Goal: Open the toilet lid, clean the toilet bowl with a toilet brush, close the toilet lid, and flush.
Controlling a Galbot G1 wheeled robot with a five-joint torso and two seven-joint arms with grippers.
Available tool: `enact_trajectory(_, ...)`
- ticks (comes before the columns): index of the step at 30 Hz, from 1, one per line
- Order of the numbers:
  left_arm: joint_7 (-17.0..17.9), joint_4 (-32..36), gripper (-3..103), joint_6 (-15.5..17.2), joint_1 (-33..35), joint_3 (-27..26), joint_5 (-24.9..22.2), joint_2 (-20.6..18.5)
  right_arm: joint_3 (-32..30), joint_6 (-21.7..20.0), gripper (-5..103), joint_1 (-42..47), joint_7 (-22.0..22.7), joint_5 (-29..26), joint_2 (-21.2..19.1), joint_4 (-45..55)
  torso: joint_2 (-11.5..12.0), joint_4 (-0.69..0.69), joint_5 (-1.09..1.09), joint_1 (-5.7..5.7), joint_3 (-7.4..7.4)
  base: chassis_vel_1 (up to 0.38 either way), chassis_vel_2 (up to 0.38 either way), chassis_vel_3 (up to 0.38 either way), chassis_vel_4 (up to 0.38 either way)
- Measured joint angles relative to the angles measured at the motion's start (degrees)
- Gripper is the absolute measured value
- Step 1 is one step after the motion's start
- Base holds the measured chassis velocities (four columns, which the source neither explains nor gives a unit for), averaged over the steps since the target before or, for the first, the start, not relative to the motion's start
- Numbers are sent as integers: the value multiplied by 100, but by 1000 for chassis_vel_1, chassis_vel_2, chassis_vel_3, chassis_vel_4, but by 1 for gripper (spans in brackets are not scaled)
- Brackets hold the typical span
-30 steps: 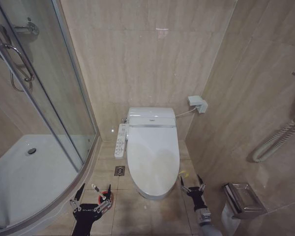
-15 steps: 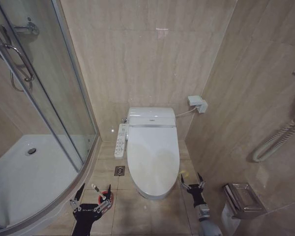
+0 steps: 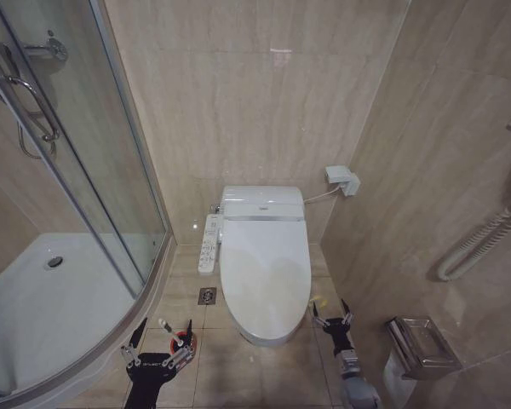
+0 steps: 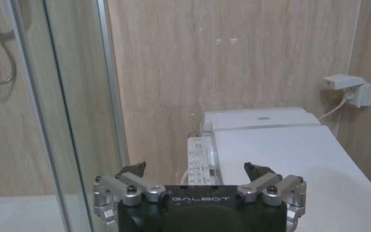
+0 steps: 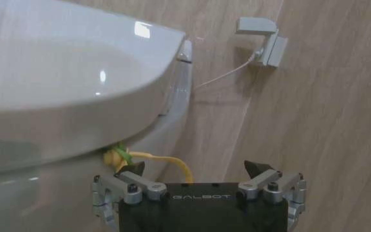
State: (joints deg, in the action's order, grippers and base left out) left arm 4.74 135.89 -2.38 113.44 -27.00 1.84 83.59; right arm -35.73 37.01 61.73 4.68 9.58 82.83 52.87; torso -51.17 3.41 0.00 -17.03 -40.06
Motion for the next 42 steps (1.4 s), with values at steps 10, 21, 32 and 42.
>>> enact_trajectory(10, 0, 0, 99, 0, 0, 0, 0, 0, -25, 60, 100, -214, 328, 231, -2, -312, 0, 0, 0, 0, 0, 0, 0, 0, 0)
enact_trajectory(21, 0, 0, 99, 0, 0, 0, 0, 0, -26, 108, 100, -326, 436, 401, 30, -448, 0, 0, 0, 0, 0, 0, 0, 0, 0)
enact_trajectory(32, 0, 0, 99, 0, 0, 0, 0, 0, 10, 34, 100, -275, 433, 493, -12, -123, 0, 0, -1, 0, 0, 0, 0, 0, 0)
enact_trajectory(42, 0, 0, 99, 0, 0, 0, 0, 0, 1, 18, 100, -197, 409, 919, -90, 58, 0, 0, 0, 0, 0, 0, 0, 0, 0)
